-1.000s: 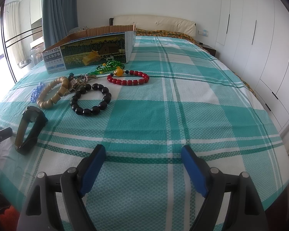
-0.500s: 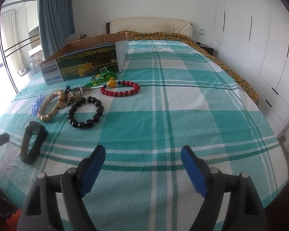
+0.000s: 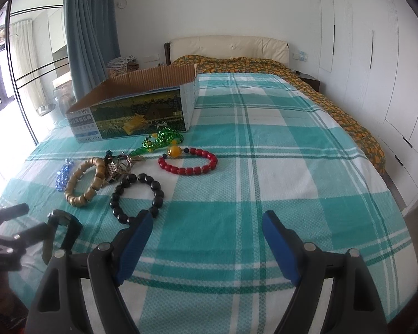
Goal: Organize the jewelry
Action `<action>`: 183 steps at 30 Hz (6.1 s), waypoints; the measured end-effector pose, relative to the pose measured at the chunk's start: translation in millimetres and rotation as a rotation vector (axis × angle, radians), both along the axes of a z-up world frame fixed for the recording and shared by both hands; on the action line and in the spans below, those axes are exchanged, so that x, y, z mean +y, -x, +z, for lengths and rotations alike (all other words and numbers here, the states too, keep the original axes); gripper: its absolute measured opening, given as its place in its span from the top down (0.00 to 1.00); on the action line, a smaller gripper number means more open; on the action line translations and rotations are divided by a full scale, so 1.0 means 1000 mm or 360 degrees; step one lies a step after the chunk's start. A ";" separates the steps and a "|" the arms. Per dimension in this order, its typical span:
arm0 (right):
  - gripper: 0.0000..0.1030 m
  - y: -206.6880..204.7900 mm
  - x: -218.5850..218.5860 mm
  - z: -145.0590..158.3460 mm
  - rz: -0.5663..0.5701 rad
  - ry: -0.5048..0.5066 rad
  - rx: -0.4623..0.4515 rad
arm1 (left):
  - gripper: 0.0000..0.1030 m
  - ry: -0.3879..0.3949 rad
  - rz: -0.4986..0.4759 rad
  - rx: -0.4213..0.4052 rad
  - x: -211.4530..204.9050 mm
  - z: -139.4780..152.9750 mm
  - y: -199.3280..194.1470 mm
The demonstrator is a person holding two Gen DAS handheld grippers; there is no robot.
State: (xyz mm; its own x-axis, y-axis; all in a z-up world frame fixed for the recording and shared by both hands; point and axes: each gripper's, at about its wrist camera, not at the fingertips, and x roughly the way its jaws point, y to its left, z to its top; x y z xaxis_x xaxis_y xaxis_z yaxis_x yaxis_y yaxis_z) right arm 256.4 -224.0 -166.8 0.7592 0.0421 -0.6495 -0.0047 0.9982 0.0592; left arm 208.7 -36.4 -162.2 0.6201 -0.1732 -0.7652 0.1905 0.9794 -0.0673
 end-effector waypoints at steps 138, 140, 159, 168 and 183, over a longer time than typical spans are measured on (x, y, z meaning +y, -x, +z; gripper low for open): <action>0.27 -0.001 0.031 -0.010 0.0141 0.0058 0.0209 | 0.04 0.0034 0.0281 0.0015 0.101 0.010 -0.008; 0.27 0.002 0.029 -0.016 0.0131 0.0024 0.0223 | 0.04 0.0002 0.0290 -0.0005 0.094 0.002 -0.006; 0.16 0.000 0.018 -0.035 0.0083 -0.0064 0.0255 | 0.00 -0.0114 0.0301 0.0094 0.082 -0.022 -0.022; 0.03 0.002 0.033 -0.041 0.0130 0.0050 0.0259 | 0.00 -0.0112 0.0302 0.0092 0.082 -0.022 -0.022; 0.00 -0.001 0.040 -0.043 0.0255 0.0155 0.0329 | 0.00 -0.0106 0.0282 0.0102 0.081 -0.022 -0.023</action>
State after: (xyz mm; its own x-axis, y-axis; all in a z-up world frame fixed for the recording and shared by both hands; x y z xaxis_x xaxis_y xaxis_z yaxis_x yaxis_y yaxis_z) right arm 257.9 -183.7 -210.2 0.5987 0.0806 -0.7969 -0.1608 0.9868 -0.0210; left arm 231.4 44.6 -184.5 0.5861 -0.0137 -0.8101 0.0123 0.9999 -0.0079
